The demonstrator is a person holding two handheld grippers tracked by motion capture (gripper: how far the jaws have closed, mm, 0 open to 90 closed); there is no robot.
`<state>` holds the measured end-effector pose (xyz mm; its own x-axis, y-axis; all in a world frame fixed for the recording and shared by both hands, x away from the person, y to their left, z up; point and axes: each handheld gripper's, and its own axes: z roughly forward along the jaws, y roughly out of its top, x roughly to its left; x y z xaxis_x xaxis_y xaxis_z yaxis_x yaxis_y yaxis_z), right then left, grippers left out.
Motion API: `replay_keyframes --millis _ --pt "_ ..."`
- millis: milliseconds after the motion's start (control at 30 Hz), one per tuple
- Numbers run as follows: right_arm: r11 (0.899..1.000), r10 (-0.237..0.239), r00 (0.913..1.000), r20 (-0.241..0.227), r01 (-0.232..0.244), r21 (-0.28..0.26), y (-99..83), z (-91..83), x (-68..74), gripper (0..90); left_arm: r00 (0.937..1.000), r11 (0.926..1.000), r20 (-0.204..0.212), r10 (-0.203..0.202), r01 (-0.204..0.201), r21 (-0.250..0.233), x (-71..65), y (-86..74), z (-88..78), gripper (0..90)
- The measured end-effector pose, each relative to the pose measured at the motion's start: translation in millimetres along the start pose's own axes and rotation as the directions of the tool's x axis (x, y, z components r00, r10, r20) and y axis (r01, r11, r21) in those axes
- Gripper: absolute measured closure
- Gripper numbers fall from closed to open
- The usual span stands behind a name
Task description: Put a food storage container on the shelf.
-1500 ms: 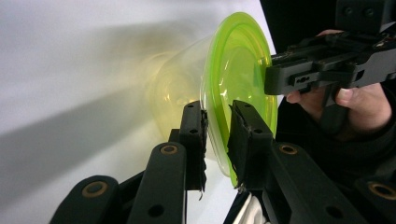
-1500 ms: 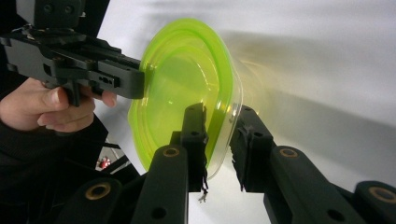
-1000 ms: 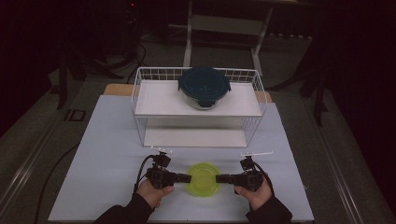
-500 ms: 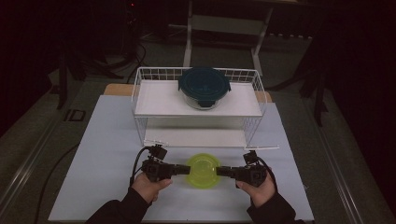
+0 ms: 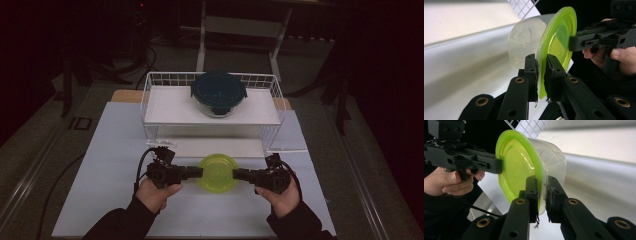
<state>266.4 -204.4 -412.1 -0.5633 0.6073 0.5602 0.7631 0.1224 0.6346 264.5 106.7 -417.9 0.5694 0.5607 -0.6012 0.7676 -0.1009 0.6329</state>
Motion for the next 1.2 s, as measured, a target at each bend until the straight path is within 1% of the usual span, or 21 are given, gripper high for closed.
replay_keyframes --millis 100,133,233,333,367,467,500,600,633,667,700,800,833,867,900,1000,1033,1067,1100,1133,1200 --pt "1.0 -0.016 0.9999 -0.004 0.016 -0.015 6.1 -2.7 6.2 81.2 0.9999 0.9999 -0.003 0.01 -0.01 -0.009 -2.9 3.6 -4.7 80.4" --pt "0.999 -0.026 0.9996 -0.005 0.026 -0.024 9.8 -4.4 9.8 81.2 0.9998 0.9995 -0.005 0.022 -0.022 -0.022 -7.2 9.0 -10.8 80.4" --pt "0.998 -0.042 0.9991 -0.01 0.041 -0.041 16.4 -7.5 15.4 81.1 0.9995 0.999 -0.007 0.031 -0.031 -0.033 -10.2 13.6 -15.7 80.4" --pt "0.997 -0.049 0.9987 -0.015 0.048 -0.053 21.8 -9.5 19.6 81.2 0.9988 0.9976 -0.012 0.047 -0.048 -0.05 -16.1 22.9 -25.3 80.4" --pt "0.996 -0.063 0.9978 -0.02 0.062 -0.069 29.8 -12.5 25.8 81.2 0.9979 0.9962 -0.018 0.062 -0.063 -0.061 -20.5 28.9 -31.6 80.4" --pt "0.994 -0.079 0.9967 -0.02 0.077 -0.081 36.6 -15.4 30.6 81.2 0.9976 0.9949 -0.018 0.066 -0.067 -0.075 -24.1 33.8 -36.6 80.4" --pt "0.991 -0.098 0.995 -0.017 0.096 -0.094 43.5 -18.5 36.1 81.2 0.9968 0.9932 -0.022 0.077 -0.079 -0.086 -27.8 40.2 -42.1 80.5" --pt "0.989 -0.107 0.9941 -0.017 0.105 -0.105 49.7 -21.3 40.9 81.2 0.9963 0.9918 -0.022 0.084 -0.085 -0.095 -30.8 47.2 -47.0 80.6" --pt "0.987 -0.116 0.9931 -0.016 0.114 -0.117 57.1 -24.0 45.1 81.2 0.9957 0.9904 -0.026 0.088 -0.091 -0.104 -33.3 53.9 -51.2 80.6" --pt "0.987 -0.116 0.9931 -0.016 0.114 -0.117 57.1 -24.0 45.1 81.2 0.9957 0.9904 -0.026 0.088 -0.091 -0.104 -33.3 53.9 -51.2 80.6" --pt "0.984 -0.124 0.9922 -0.013 0.121 -0.127 63.7 -25.9 48.2 81.2 0.9955 0.9894 -0.026 0.091 -0.093 -0.112 -35.5 60.6 -54.5 80.6" --pt "0.983 -0.128 0.9917 -0.014 0.125 -0.135 70.2 -28.1 50.6 81.2 0.9951 0.9884 -0.03 0.094 -0.097 -0.117 -37.7 67.3 -57.3 80.6" --pt "0.98 -0.137 0.9905 -0.008 0.135 -0.145 77.5 -30.1 53.1 81.2 0.9949 0.9875 -0.032 0.096 -0.099 -0.122 -39.5 74.0 -59.9 80.6" --pt "0.98 -0.138 0.9905 -0.008 0.135 -0.148 80.1 -30.8 53.8 81.2 0.9949 0.9875 -0.032 0.096 -0.099 -0.122 -39.5 74.0 -59.9 80.6" --pt "0.98 -0.136 0.9906 -0.008 0.134 -0.151 83.6 -31.9 54.8 81.2 0.9944 0.9863 -0.037 0.1 -0.103 -0.128 -41.6 81.6 -62.3 80.6" --pt "0.977 -0.145 0.9894 -0.001 0.143 -0.158 91.2 -34.1 57.5 81.2 0.9944 0.9857 -0.038 0.099 -0.103 -0.133 -44.1 87.7 -64.9 80.7" --pt "0.975 -0.153 0.9882 0.0 0.151 -0.166 97.3 -36.5 59.6 81.2 0.9932 0.9838 -0.041 0.109 -0.114 -0.139 -47.5 93.6 -67.9 80.6" --pt "0.974 -0.154 0.988 -0.003 0.152 -0.168 100.2 -38.1 60.6 81.2 0.9932 0.9838 -0.041 0.109 -0.114 -0.139 -47.5 93.6 -67.9 80.6" --pt "0.973 -0.156 0.9878 -0.004 0.153 -0.172 103.1 -39.6 61.3 81.2 0.9927 0.9832 -0.04 0.114 -0.119 -0.139 -49.5 99.4 -70.2 80.7" --pt "0.973 -0.159 0.9873 -0.004 0.156 -0.173 105.2 -40.4 62.0 81.2 0.9927 0.9832 -0.04 0.114 -0.119 -0.139 -49.5 99.4 -70.2 80.6" --pt "0.97 -0.162 0.9869 -0.003 0.158 -0.182 111.7 -42.3 63.5 81.2 0.992 0.9822 -0.047 0.118 -0.123 -0.142 -52.3 106.8 -72.8 80.6"
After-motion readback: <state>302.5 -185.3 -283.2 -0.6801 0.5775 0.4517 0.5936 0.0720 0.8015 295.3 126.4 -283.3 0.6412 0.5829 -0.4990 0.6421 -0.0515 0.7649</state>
